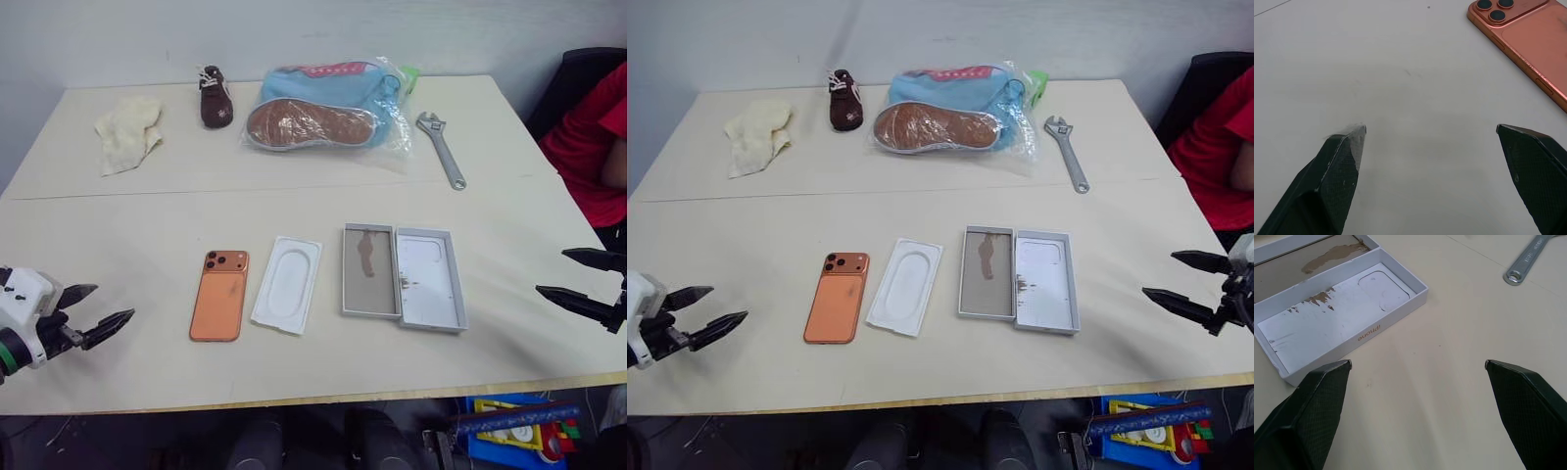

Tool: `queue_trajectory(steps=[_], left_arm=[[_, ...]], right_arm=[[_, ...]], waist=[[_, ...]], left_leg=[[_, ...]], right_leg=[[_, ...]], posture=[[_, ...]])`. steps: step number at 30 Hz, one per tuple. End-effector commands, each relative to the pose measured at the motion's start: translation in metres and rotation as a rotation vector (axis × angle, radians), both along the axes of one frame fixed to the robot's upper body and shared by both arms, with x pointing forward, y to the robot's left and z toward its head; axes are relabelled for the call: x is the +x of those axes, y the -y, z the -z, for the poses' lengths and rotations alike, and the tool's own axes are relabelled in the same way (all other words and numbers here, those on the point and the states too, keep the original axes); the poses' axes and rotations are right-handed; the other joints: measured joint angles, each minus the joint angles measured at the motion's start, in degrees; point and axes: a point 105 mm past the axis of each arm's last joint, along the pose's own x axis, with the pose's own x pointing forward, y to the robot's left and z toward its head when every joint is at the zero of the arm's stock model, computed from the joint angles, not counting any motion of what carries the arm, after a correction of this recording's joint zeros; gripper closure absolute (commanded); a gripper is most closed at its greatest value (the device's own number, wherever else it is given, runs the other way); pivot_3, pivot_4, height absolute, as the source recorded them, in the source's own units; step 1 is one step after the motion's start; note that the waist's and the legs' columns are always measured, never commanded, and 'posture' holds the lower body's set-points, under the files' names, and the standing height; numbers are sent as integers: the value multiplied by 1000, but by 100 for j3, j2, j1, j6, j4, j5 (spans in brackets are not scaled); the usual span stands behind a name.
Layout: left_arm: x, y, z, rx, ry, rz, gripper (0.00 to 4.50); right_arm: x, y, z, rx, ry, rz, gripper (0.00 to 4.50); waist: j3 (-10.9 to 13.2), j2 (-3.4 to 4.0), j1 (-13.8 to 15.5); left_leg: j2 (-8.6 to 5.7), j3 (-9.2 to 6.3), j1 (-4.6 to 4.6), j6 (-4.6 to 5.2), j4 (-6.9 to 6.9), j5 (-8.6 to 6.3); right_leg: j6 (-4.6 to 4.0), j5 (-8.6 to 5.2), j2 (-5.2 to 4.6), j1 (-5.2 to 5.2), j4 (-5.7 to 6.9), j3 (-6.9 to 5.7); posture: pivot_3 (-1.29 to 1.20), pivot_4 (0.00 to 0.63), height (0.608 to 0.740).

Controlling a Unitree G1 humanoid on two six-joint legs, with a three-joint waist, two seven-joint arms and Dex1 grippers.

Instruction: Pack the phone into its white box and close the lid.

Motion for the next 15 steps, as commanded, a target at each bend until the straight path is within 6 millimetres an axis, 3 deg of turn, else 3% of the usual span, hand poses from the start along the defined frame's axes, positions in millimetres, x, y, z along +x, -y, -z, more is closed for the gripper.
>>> queue_trajectory(steps=[1,5,8,15], left_arm=[[4,3,-9,34,18,8,0],[10,19,-15,-4,8,59,0],[13,41,-21,-83,-37,149,0],[21,94,-26,-270,-249,345,0]], right_arm=[[0,3,-9,-11,52,8,18],[2,-4,-13,-25,70,-10,18],[5,-22,-19,-41,92,-69,18],[-1,-94,-32,-39,92,-320,18]], waist=[[0,0,-3],[0,0,2],[0,0,3],[-2,4,1]], left_leg=[[0,1,0,0,0,0],[0,1,1,3,1,2],[0,1,1,6,3,4],[1,1,3,12,7,15]], right_leg=[[0,0,0,0,0,1],[1,0,1,0,2,0],[2,1,2,0,4,1],[3,2,7,-1,18,3]], posture=[[0,150,740],[0,150,740],[0,150,740],[0,150,740]])
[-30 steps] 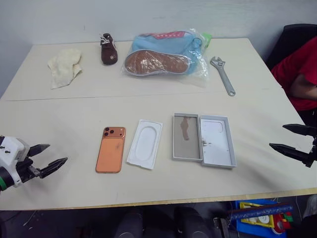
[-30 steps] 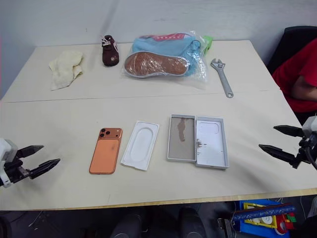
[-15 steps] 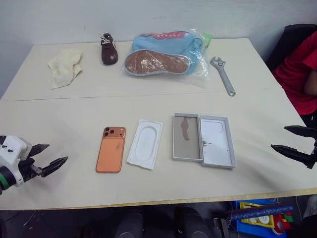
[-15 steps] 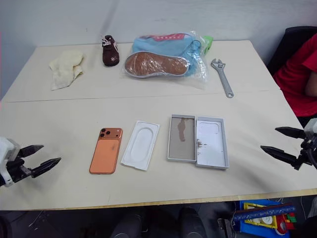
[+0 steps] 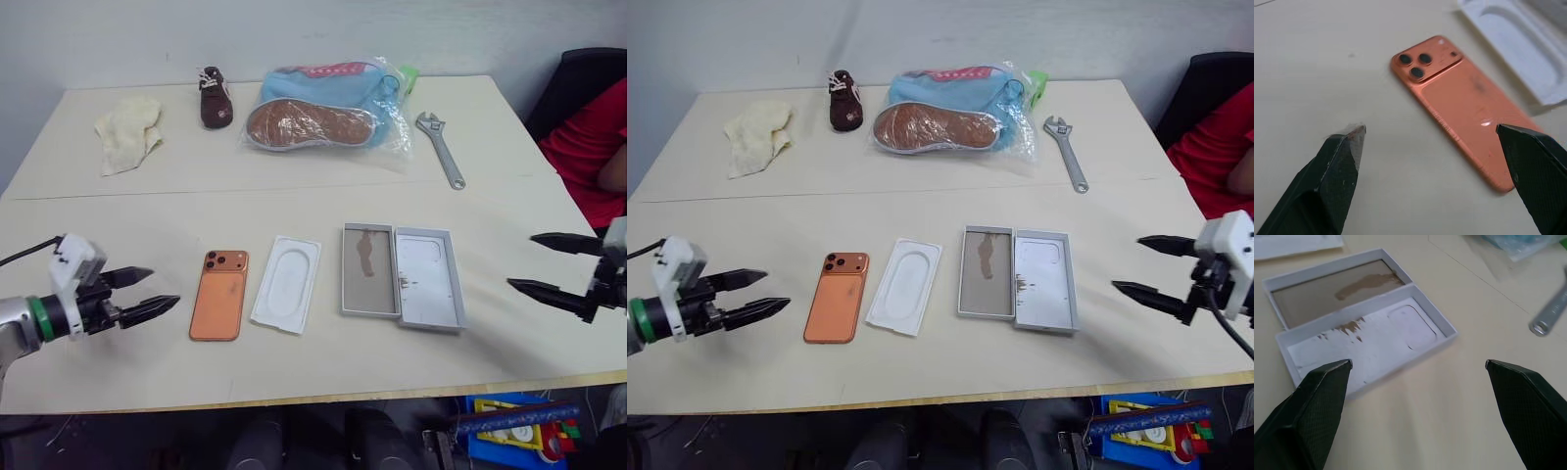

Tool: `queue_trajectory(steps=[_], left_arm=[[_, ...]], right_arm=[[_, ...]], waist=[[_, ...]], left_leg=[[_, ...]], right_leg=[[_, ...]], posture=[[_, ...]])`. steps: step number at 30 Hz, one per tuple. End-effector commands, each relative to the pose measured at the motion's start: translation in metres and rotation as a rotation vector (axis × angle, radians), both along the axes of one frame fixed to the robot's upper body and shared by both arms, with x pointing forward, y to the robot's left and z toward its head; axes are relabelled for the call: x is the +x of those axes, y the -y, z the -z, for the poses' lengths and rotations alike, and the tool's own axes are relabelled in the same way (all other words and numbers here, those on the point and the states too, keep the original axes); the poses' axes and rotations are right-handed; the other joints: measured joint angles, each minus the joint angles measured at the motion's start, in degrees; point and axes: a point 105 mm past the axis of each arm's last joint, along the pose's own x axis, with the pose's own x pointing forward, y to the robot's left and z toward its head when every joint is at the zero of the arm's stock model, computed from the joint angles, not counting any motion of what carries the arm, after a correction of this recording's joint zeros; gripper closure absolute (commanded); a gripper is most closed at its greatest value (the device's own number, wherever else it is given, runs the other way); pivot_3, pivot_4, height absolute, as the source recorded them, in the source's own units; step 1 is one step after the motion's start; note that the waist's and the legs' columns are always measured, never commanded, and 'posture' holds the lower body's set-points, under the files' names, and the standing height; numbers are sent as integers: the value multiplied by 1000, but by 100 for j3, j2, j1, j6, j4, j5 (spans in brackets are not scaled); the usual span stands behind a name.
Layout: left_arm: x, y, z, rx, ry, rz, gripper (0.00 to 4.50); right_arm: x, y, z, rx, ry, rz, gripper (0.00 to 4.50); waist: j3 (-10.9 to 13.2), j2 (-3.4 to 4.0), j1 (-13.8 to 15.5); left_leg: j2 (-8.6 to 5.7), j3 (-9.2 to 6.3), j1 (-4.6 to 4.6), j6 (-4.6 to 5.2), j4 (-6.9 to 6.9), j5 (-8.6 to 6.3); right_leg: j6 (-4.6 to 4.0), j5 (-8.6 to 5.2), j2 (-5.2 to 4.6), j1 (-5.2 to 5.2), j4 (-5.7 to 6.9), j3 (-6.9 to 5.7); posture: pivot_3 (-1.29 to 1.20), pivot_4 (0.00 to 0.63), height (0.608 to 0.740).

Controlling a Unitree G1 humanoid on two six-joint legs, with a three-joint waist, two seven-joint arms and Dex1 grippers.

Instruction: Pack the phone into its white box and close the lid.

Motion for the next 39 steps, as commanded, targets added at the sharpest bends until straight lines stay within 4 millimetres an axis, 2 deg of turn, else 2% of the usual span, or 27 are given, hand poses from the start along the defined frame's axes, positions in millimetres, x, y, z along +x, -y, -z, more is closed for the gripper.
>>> queue_trajectory(steps=[1,4,7,9,12,15,20,25,31,34,39], left_arm=[[-1,26,1,-74,-154,94,0],[5,38,5,-132,-279,105,0],[21,55,14,-187,-436,85,0],[28,63,15,-204,-477,85,0],[37,78,22,-209,-542,106,656],[42,85,28,-211,-590,110,1594],[50,90,38,-204,-648,100,1594],[48,92,52,-123,-681,136,1594],[52,98,56,-129,-705,157,1594],[56,100,58,-138,-709,158,2152],[60,104,63,-146,-730,140,3778]], right_arm=[[-5,-46,-11,-18,57,-156,18],[-9,-75,-10,-35,87,-250,18],[-18,-106,-7,-36,104,-369,18],[-21,-116,-6,-31,113,-404,18],[-25,-126,-6,-16,124,-429,0],[-28,-130,-5,-9,123,-437,0],[-31,-133,-2,-5,123,-428,0],[-32,-135,-2,10,127,-407,0],[-34,-137,0,15,128,-390,0],[-34,-137,-1,18,129,-385,0],[-33,-135,-1,10,131,-371,0]], waist=[[0,0,-8],[0,-1,-1],[0,-1,33],[0,-2,55],[-1,-10,50],[-2,-15,27],[-2,-15,18],[-3,-15,18],[-4,-15,4],[-5,-14,13],[-4,-15,12]], left_leg=[[0,0,0,1,0,1],[2,-1,-1,-4,1,5],[2,-1,-6,-5,6,7],[-2,-1,-8,-4,17,8],[-3,-1,-19,-32,39,24],[-4,0,-21,-32,49,24],[-2,2,-15,-36,61,26],[-1,1,-7,-33,78,25],[2,1,-2,-19,77,17],[2,0,-2,-16,80,16],[2,0,-4,-11,79,14]], right_leg=[[0,0,3,0,1,1],[1,0,8,-5,5,3],[1,0,11,-12,17,2],[2,0,12,-13,31,0],[4,1,14,-16,49,0],[5,1,15,-16,47,0],[6,0,17,-16,63,1],[6,0,16,-5,72,3],[5,0,16,-4,77,5],[6,0,16,-3,78,5],[6,0,16,-5,77,4]], posture=[[0,150,740],[0,150,740],[0,150,740],[0,150,740],[0,150,740],[0,150,740],[0,150,740],[0,150,740],[0,150,740],[0,150,740],[0,150,740]])
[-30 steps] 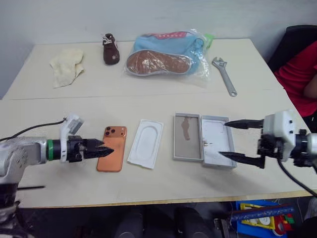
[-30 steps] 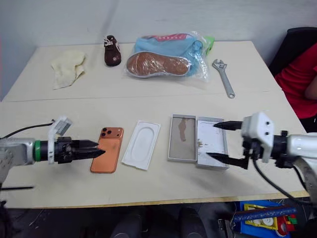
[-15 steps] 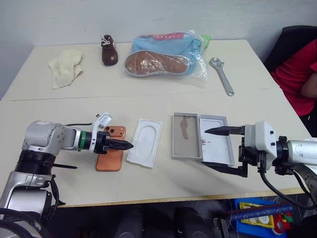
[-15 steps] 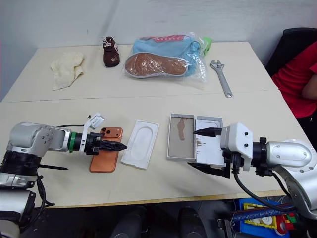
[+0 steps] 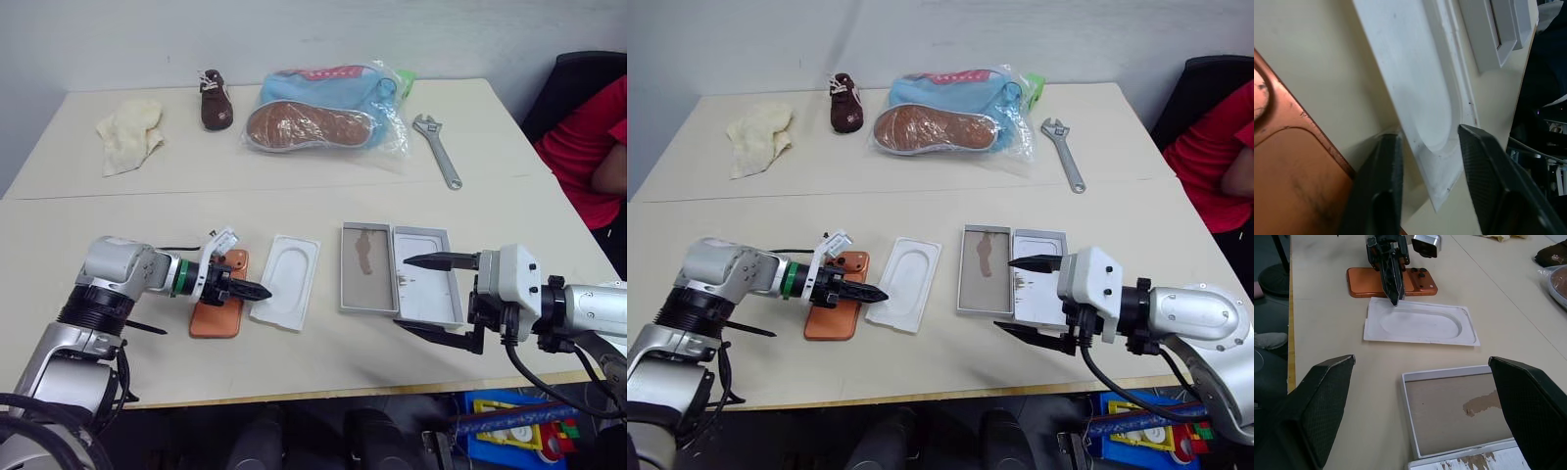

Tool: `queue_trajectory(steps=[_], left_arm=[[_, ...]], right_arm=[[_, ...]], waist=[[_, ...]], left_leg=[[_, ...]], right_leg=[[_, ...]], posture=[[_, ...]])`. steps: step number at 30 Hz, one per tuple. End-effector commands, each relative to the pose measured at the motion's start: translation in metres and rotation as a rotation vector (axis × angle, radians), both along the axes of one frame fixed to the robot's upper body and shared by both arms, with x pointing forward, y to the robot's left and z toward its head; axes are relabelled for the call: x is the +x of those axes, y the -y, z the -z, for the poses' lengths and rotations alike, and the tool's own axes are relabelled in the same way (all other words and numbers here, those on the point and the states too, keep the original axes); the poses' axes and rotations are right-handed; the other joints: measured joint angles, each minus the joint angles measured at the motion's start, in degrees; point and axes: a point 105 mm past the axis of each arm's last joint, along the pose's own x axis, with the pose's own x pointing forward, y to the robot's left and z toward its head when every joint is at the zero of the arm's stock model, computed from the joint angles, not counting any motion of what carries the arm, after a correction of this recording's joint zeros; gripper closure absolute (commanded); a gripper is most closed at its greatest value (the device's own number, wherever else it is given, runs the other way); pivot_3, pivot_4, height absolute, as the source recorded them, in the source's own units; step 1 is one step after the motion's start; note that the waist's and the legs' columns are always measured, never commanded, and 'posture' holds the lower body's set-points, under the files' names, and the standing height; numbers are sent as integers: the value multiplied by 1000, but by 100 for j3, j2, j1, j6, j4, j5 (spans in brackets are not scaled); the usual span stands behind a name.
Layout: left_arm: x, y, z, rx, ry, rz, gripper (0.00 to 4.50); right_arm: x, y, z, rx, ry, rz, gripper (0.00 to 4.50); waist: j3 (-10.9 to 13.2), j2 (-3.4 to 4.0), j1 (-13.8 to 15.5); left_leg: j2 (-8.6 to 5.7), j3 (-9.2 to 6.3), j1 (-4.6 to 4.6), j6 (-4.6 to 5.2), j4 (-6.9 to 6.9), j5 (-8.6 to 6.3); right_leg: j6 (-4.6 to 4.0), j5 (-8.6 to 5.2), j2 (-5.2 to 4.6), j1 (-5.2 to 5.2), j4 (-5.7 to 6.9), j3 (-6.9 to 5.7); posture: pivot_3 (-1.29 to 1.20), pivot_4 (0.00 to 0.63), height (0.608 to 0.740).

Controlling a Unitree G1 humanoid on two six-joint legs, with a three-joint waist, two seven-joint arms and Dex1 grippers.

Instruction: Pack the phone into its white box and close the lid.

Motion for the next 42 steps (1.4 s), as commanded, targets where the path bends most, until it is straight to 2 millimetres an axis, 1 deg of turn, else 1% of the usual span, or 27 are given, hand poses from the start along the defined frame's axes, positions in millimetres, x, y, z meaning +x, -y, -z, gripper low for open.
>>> queue_trajectory(steps=[1,2,3,7,10,12,17,18,19,21,23,26,29,32,34,35,37,38,42], left_arm=[[1,-5,15,53,-61,-43,4159],[1,-2,15,44,-73,-47,4435],[1,0,16,35,-83,-47,4475],[-4,7,17,24,-103,-35,4475],[-5,4,18,14,-113,-57,4475],[-4,1,14,1,-111,-77,4475],[-4,-16,-13,-100,-90,-129,4475],[-6,-19,-25,-139,-83,-133,4475],[-8,-21,-34,-165,-80,-132,4475],[-11,-22,-45,-194,-78,-125,4475],[-16,-20,-54,-214,-73,-110,4475],[-20,-22,-60,-244,-62,-107,4500],[-23,-20,-60,-245,-37,-103,4500],[-22,-15,-66,-304,-38,-100,4500],[-21,-11,-65,-305,-29,-99,4500],[-21,-8,-65,-305,-22,-95,4500],[-21,-2,-64,-309,-18,-87,4500],[-21,3,-64,-309,-18,-78,4500],[-19,22,-62,-313,-21,-56,4500]], right_arm=[[-4,-1,-8,6,37,-4,0],[-4,-1,-8,4,37,-3,0],[-4,0,-7,3,37,-2,0],[-5,0,-4,-9,32,0,0],[-5,0,1,-40,28,1,0],[-4,0,7,-70,30,5,0],[3,-6,28,-158,40,-11,0],[6,-10,35,-174,34,-24,0],[8,-13,41,-185,28,-34,0],[13,-17,48,-196,20,-45,0],[22,-20,55,-198,18,-39,0],[34,-26,68,-215,-3,-52,568],[44,-30,79,-227,-21,-47,1584],[54,-32,91,-239,-44,-34,2590],[54,-33,97,-253,-46,-49,3315],[52,-35,97,-248,-45,-70,3604],[47,-41,94,-228,-31,-108,4345],[43,-45,91,-214,-21,-132,4428],[31,-58,85,-219,41,-224,4428]], waist=[[-1,1,15],[-1,2,19],[-2,4,23],[-4,6,25],[-5,6,30],[-5,7,29],[-4,6,-39],[-4,7,-34],[-3,3,-36],[5,-10,-14],[5,-14,2],[5,-15,19],[5,-16,6],[6,-20,-6],[6,-20,-4],[4,-24,-5],[3,-26,-2],[3,-26,-2],[3,-27,-4]], left_leg=[[0,0,-1,0,1,0],[0,0,0,0,4,0],[-1,0,0,2,6,0],[-1,-1,2,11,7,-4],[-1,-1,1,11,8,-4],[-1,-1,1,11,8,-4],[0,0,1,8,5,-3],[0,1,-2,6,4,-2],[0,0,-6,4,4,-1],[0,0,-17,-20,7,13],[0,0,-25,-26,7,20],[-4,0,-28,-30,8,23],[-6,0,-30,-30,6,23],[-6,1,-31,-33,7,25],[-6,3,-32,-36,8,27],[-6,7,-32,-37,8,28],[-5,12,-30,-38,10,28],[-5,13,-30,-38,10,28],[-5,21,-30,-39,11,28]], right_leg=[[0,0,0,0,0,0],[0,0,0,3,0,-1],[0,0,-1,4,1,-2],[1,0,-2,7,1,-1],[1,0,-2,8,0,-1],[1,1,-2,7,0,-1],[1,0,2,-1,5,1],[1,0,4,-8,8,3],[1,0,4,-11,10,2],[1,0,5,-27,17,3],[1,0,3,-37,22,4],[1,0,-1,-37,20,3],[1,0,-1,-40,18,3],[1,1,0,-48,28,4],[0,0,0,-57,43,3],[0,0,-1,-63,52,3],[0,0,-1,-64,58,2],[0,0,0,-64,59,2],[0,0,0,-70,67,4]], posture=[[0,150,740],[0,150,740],[0,150,740],[0,150,740],[0,150,740],[0,150,740],[0,150,740],[0,150,740],[0,150,740],[0,150,740],[0,150,740],[0,150,740],[0,150,740],[0,150,740],[0,150,740],[0,150,740],[0,150,740],[0,150,740],[0,150,740]])
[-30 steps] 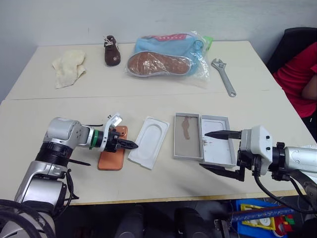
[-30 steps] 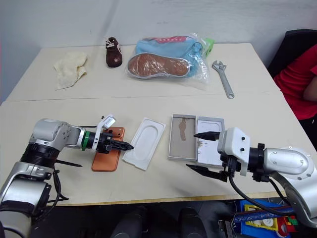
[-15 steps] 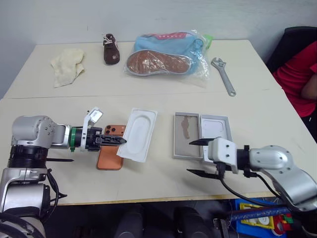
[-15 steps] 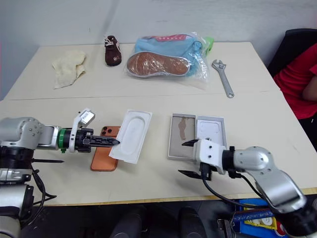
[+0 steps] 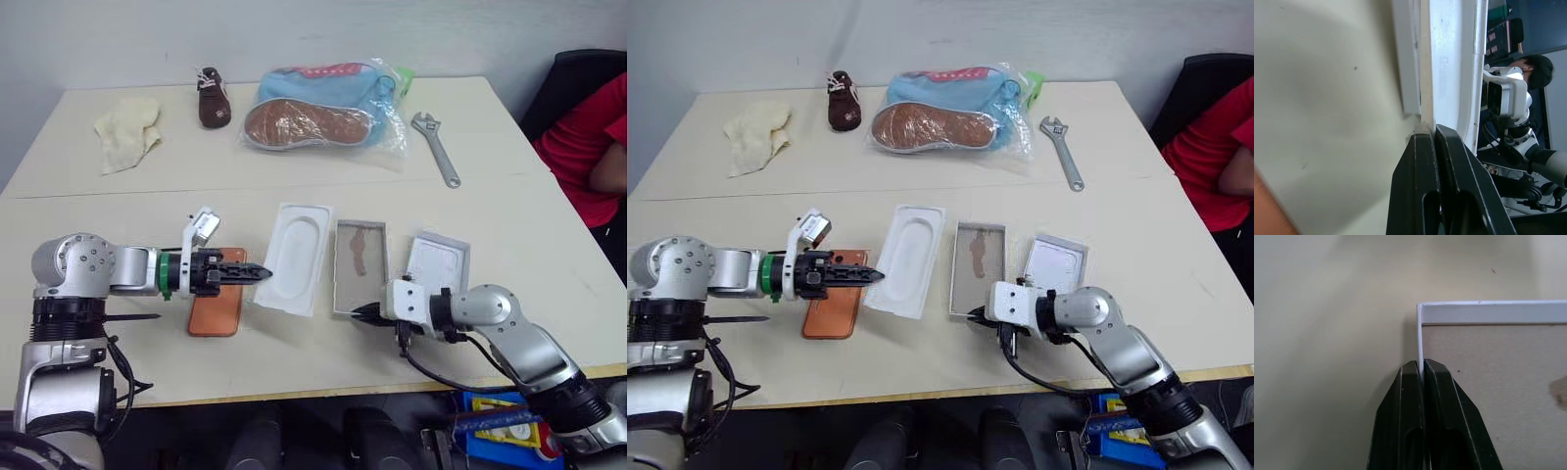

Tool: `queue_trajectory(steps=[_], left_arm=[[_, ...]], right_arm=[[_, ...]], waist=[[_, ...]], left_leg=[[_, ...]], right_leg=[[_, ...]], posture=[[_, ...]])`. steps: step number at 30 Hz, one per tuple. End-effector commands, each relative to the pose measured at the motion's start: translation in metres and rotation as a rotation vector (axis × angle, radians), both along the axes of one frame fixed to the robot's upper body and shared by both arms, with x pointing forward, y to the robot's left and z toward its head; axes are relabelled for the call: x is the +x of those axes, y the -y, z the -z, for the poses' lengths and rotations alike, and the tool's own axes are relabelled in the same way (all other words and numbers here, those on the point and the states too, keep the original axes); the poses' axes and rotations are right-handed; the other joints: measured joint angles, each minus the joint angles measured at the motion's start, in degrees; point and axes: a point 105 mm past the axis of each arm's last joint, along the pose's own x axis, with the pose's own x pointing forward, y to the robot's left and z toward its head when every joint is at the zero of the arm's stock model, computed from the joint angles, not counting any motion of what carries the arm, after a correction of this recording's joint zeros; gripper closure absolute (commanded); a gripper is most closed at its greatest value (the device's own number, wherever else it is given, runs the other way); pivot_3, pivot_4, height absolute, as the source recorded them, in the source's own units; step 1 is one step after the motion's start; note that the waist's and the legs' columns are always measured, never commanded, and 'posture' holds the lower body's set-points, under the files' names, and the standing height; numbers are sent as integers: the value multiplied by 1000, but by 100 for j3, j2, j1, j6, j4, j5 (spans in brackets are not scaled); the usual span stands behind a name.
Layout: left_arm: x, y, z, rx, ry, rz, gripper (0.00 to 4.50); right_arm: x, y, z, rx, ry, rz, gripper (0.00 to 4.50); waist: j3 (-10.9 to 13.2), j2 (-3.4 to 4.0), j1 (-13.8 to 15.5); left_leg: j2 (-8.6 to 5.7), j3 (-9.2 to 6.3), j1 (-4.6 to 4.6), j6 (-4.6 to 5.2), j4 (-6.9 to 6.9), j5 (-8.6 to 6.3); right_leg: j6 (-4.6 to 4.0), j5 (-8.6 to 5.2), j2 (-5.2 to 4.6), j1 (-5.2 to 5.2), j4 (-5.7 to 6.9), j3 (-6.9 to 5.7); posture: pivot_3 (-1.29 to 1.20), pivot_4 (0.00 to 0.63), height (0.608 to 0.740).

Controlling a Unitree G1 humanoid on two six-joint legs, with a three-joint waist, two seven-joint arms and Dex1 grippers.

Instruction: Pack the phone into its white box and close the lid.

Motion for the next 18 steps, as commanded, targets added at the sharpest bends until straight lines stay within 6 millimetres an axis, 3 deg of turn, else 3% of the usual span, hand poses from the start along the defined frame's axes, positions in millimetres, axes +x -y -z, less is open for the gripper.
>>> queue_trajectory(steps=[1,10,13,18], left_arm=[[2,18,-10,-20,44,29,4500],[9,47,6,32,5,-8,4500],[13,52,7,20,-3,-33,4500],[17,63,6,16,-8,-54,4500]], right_arm=[[-13,-16,-11,21,58,-94,4428],[-5,-20,4,0,41,-34,4428],[-8,-20,8,-5,8,-32,3849],[-16,-16,-11,47,16,-12,2161]], waist=[[0,-1,8],[-3,-10,4],[-3,-11,5],[-4,-14,23]], left_leg=[[0,2,1,0,1,0],[1,20,10,-2,8,1],[1,27,12,-3,11,2],[1,27,13,-4,11,2]], right_leg=[[0,0,-1,-1,4,-1],[0,0,-1,-6,23,-2],[1,0,0,-6,27,-4],[1,0,0,-6,26,-7]], posture=[[0,150,740],[0,150,740],[0,150,740],[0,150,740]])
